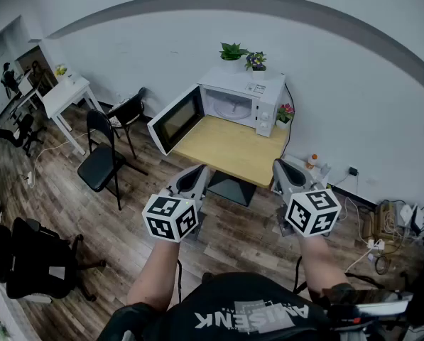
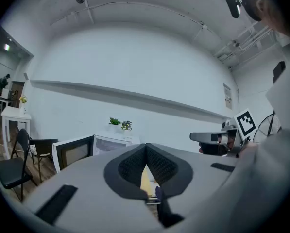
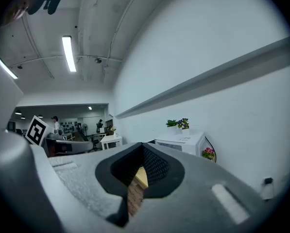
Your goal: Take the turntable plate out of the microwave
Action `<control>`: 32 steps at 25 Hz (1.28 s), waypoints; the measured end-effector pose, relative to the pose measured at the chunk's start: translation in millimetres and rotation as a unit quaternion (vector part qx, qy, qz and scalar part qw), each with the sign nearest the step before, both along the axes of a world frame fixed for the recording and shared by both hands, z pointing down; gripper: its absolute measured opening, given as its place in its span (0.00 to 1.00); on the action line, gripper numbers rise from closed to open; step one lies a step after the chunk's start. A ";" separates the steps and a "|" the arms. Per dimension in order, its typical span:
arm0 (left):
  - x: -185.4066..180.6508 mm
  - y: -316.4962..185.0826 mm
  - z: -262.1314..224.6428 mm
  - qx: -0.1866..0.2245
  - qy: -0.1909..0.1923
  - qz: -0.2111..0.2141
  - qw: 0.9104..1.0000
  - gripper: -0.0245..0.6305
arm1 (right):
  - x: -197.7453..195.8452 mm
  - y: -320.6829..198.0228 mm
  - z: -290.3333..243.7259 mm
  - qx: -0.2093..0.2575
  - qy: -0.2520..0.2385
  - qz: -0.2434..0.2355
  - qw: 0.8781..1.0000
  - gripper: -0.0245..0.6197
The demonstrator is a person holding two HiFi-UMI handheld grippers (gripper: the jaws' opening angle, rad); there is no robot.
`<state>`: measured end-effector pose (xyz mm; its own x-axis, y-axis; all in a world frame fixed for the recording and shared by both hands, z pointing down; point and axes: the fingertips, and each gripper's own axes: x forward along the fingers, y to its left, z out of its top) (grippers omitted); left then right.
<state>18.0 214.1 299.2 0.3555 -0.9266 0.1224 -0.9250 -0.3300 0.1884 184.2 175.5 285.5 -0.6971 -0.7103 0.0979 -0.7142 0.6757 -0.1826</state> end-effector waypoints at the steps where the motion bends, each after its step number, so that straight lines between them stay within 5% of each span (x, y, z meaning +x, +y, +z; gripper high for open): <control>1: 0.9 0.9 -0.5 0.000 0.001 0.002 1.000 0.04 | -0.4 -0.2 -0.2 0.000 -0.001 0.000 1.000 0.04; 12: -9.6 3.3 -5.8 0.020 0.009 -0.005 1.000 0.04 | -8.6 -1.8 -4.8 -0.004 -0.038 -0.008 0.999 0.04; 32: -75.9 -0.8 7.3 0.020 0.015 0.035 0.999 0.04 | -70.8 6.2 7.7 0.001 -0.006 0.037 0.999 0.04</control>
<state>-57.9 213.3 306.4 0.4229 -0.9031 0.0745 -0.8933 -0.4016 0.2020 113.4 181.7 293.2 -0.6441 -0.7599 0.0880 -0.7596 0.6218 -0.1907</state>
